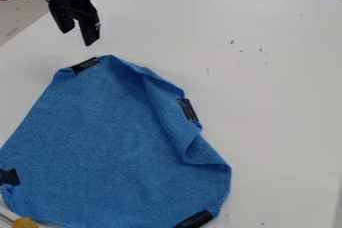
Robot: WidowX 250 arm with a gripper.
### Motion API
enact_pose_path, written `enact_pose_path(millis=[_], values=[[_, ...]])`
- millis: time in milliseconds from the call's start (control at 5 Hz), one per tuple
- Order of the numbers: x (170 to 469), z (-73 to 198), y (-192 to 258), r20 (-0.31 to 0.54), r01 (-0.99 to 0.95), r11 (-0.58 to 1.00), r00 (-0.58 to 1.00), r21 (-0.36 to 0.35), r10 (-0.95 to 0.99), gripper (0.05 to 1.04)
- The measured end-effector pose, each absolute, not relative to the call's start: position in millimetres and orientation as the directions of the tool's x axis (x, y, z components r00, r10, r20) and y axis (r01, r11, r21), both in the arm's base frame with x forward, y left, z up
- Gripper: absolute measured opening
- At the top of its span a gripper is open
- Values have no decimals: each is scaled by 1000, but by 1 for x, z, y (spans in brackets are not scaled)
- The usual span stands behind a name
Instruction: Move to open the blue object
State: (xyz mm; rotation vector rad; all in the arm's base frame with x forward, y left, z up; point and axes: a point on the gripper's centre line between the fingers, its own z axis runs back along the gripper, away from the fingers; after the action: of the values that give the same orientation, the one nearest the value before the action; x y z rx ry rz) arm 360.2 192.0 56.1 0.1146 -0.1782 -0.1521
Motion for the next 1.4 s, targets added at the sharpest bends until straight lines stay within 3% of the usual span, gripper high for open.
enact_pose_path(millis=[200, 600, 800, 1000, 1400], values=[[358, 42, 190, 139, 139, 985, 979, 103, -152, 1001], [371, 49, 142, 63, 139, 985, 987, 102, -146, 1001], [371, 60, 99, 61, 96, 992, 993, 88, -101, 1001], [359, 49, 55, 72, 24, 997, 997, 75, -29, 1001], [346, 53, 8, 73, -46, 996, 996, 81, 40, 1001]])
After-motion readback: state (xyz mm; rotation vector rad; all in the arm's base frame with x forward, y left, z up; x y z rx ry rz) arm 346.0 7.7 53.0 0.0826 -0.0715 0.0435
